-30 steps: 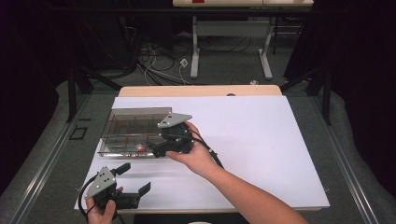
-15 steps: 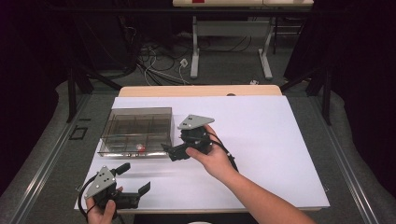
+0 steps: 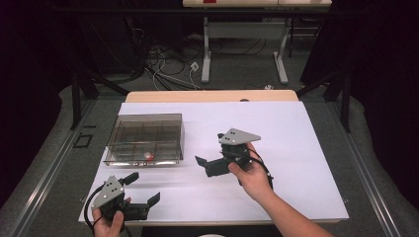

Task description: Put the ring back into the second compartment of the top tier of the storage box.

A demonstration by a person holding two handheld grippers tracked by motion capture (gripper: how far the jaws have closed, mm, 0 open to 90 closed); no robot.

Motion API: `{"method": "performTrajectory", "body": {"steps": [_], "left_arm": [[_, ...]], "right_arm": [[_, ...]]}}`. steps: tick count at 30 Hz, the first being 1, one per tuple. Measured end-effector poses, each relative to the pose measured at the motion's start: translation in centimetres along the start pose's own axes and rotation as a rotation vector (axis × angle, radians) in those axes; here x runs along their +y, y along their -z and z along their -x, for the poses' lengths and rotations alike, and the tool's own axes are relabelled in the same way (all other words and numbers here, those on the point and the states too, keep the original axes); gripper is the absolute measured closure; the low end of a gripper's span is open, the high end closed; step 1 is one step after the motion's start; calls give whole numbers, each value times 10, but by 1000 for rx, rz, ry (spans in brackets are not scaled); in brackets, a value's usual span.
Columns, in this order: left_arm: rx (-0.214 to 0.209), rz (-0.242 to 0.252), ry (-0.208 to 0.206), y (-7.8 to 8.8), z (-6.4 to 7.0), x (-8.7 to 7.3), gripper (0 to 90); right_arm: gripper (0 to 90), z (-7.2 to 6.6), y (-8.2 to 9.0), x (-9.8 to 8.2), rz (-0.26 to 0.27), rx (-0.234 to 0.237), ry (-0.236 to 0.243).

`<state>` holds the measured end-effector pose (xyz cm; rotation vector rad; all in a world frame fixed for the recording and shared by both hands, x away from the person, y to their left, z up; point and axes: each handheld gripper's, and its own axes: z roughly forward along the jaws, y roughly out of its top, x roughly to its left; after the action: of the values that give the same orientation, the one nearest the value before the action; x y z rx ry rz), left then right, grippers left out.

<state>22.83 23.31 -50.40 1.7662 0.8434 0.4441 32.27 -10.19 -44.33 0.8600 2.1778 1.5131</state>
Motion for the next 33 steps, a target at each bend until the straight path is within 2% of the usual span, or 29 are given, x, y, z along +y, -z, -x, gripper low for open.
{"method": "performTrajectory", "body": {"steps": [11,14,17,19,25,33], "left_arm": [[-2,-2,6,-1,1,0,1],[0,-5,1,-2,1,0,1],[1,-6,0,-2,1,0,1],[2,-7,-1,-3,1,0,1],[3,-10,-1,-3,1,-1,1],[5,-10,-3,-3,0,-1,1]], "right_arm": [[0,17,35,-33,-25,-59,19],[0,25,50,-49,-32,-85,-2],[0,28,55,-55,-33,-93,-5],[0,34,63,-68,-39,-117,-13],[0,43,69,-83,-55,-140,-25],[0,58,78,-102,-85,-203,-31]]}}
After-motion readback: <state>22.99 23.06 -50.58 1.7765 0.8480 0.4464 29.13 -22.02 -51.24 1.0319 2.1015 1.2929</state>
